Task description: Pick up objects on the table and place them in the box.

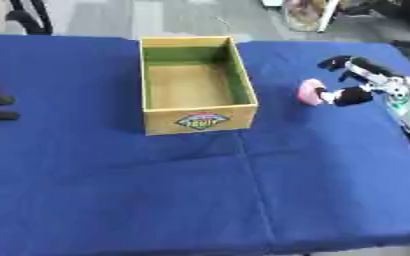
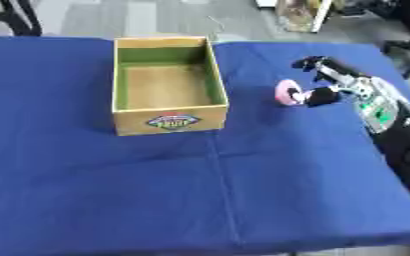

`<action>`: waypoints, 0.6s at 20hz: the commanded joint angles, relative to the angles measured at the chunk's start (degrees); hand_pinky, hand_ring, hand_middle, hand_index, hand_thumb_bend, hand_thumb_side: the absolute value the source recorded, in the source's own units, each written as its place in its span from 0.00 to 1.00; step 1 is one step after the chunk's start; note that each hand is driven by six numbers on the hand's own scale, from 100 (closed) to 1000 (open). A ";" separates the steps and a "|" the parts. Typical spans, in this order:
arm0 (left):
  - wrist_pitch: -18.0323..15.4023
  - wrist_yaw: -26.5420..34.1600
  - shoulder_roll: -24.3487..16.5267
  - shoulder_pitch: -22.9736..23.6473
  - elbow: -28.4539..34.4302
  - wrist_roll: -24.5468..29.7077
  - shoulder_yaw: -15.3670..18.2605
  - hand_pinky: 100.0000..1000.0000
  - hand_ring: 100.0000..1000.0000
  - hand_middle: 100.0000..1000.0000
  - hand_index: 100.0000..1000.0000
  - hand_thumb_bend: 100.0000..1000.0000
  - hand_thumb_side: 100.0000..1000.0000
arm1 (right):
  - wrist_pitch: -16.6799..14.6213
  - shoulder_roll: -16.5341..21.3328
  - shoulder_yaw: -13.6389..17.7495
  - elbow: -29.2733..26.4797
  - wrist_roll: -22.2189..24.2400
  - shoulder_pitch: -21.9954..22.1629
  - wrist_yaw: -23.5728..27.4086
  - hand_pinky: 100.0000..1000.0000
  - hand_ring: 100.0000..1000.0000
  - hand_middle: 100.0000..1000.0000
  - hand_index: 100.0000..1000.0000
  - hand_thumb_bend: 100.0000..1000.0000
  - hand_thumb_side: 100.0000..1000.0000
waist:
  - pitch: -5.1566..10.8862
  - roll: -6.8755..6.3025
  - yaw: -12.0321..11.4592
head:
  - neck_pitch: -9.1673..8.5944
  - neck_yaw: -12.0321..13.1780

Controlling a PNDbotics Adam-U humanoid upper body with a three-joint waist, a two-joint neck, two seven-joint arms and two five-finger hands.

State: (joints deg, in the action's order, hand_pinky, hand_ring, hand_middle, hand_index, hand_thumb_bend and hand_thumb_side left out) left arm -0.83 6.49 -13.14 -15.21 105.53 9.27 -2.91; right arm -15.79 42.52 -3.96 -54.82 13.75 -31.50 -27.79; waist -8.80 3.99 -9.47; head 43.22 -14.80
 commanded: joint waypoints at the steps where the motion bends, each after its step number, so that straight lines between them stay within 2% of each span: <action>1: -0.23 0.12 -1.09 -0.80 1.04 0.11 0.13 0.66 0.72 0.54 0.70 0.22 0.50 | -0.23 1.59 0.47 -0.29 0.04 -1.12 0.20 0.71 0.90 0.86 0.91 0.12 0.27 | 0.75 -0.09 -0.04 | 0.05 -0.26; 12: -0.23 0.13 -1.02 -0.86 1.09 0.11 0.14 0.66 0.72 0.54 0.70 0.22 0.50 | -0.38 0.74 0.17 0.70 0.60 -1.15 -0.55 0.71 0.90 0.86 0.91 0.14 0.28 | 0.65 -0.15 -0.09 | 0.00 -0.48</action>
State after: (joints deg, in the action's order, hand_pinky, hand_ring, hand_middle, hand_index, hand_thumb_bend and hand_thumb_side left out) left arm -0.83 6.50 -13.14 -15.21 105.57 9.28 -2.91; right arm -16.09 41.83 -4.01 -54.03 14.15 -31.77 -27.91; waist -8.84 3.98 -9.58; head 43.22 -15.12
